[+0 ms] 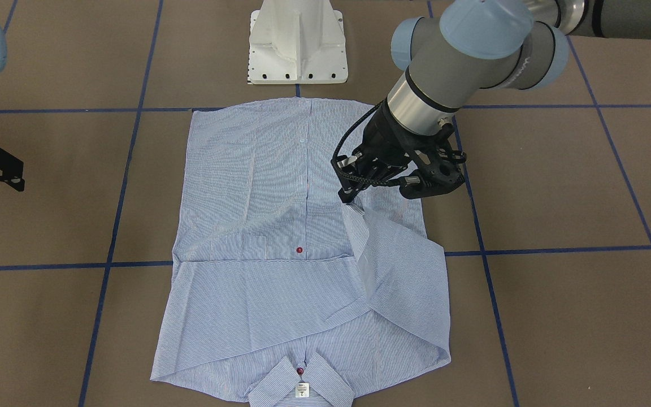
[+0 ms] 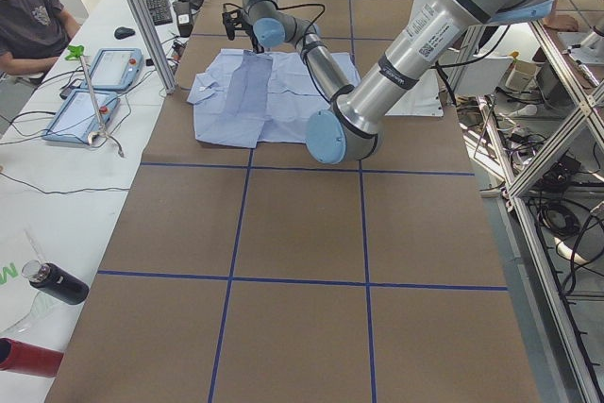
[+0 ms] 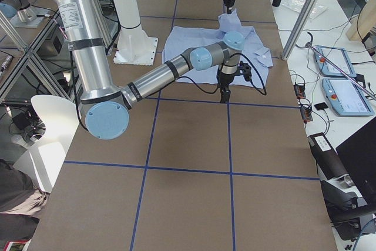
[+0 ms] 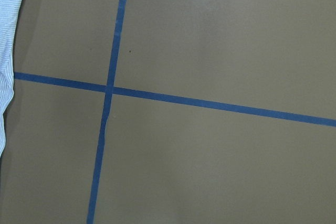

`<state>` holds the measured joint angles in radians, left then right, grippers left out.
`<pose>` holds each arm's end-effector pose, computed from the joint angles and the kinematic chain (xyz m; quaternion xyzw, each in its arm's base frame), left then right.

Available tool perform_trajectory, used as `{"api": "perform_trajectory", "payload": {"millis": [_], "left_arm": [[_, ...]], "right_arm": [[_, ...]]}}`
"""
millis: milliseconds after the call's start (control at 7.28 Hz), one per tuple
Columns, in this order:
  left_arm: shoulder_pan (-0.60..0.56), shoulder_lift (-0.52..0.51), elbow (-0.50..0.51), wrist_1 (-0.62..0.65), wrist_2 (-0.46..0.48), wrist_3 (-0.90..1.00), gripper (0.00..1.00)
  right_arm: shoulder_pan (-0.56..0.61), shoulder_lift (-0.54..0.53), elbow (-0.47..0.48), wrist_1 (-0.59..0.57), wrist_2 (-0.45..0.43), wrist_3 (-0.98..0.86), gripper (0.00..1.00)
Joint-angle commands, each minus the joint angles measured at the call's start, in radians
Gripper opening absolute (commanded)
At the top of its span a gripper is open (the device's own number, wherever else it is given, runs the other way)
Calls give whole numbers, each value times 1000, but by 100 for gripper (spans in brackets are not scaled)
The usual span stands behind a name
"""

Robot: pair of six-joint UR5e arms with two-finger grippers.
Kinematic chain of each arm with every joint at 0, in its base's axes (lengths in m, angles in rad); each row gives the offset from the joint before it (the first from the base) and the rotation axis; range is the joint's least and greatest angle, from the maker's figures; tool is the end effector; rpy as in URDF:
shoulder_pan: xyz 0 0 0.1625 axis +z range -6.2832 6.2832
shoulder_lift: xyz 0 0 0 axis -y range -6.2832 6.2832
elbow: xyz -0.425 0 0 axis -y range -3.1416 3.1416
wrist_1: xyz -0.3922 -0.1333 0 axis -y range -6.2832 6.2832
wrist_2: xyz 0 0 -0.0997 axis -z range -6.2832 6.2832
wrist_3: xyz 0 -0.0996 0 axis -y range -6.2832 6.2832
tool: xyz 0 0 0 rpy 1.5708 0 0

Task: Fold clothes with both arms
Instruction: 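Lift the sleeve with the left gripper and carry it toward the collar, then drag the sleeve with the left gripper across the shirt toward the folded sleeve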

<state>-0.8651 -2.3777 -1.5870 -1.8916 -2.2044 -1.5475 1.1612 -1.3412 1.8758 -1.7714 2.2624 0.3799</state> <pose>0.3896 -0.5718 0.1114 -0.0155 0.5770 -0.1726 0.7982 -0.1564 -0.5355 0.4163 0.0158 -0.3687 -0.0701 0.9268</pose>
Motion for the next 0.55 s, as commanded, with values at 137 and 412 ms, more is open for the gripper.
{"api": "perform_trajectory", "payload": {"millis": [137,412], "left_arm": [[6,-23,116,-153,-9,-39,0],[9,-111,241,-254,-9,-118,0]], "right_arm": [[0,0,2,0,0,2,100],[3,-10,6,0,-1,1,100]]}}
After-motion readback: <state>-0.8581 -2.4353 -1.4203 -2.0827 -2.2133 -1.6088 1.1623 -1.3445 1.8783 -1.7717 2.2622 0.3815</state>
